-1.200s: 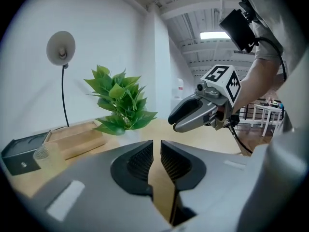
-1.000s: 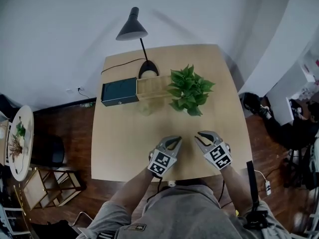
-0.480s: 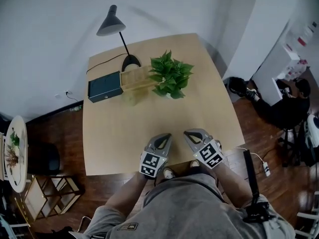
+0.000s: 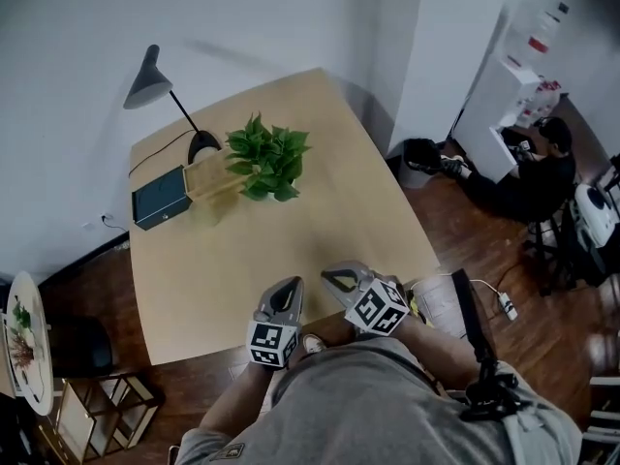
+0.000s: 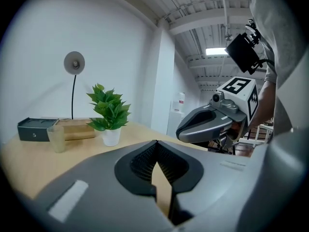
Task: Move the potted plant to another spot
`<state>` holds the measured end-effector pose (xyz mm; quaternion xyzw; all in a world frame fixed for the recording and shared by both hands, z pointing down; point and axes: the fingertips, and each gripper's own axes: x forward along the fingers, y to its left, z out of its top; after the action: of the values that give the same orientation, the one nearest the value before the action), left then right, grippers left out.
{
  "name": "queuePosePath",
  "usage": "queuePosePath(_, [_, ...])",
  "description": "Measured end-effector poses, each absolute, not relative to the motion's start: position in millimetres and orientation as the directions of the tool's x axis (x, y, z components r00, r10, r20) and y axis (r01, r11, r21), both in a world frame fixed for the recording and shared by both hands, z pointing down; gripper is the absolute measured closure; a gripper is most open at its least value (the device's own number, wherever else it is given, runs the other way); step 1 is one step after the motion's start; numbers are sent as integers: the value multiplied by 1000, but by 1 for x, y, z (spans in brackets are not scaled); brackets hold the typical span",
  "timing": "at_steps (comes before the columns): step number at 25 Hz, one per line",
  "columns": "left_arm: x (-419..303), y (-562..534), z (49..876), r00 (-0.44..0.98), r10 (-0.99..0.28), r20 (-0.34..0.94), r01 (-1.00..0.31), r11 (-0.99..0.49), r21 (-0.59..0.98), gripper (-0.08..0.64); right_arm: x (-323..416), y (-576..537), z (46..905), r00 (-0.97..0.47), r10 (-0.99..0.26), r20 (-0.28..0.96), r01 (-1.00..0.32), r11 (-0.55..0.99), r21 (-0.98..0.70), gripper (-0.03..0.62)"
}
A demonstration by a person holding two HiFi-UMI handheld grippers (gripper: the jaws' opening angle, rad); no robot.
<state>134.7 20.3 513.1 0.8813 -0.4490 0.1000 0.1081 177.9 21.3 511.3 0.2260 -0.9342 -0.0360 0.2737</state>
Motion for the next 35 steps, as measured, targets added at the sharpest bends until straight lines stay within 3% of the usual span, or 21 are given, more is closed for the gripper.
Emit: queuePosePath(35, [144, 30, 509, 529, -798, 287, -843, -533, 74, 560, 183, 11, 519, -754, -415, 509, -384, 907, 170, 586])
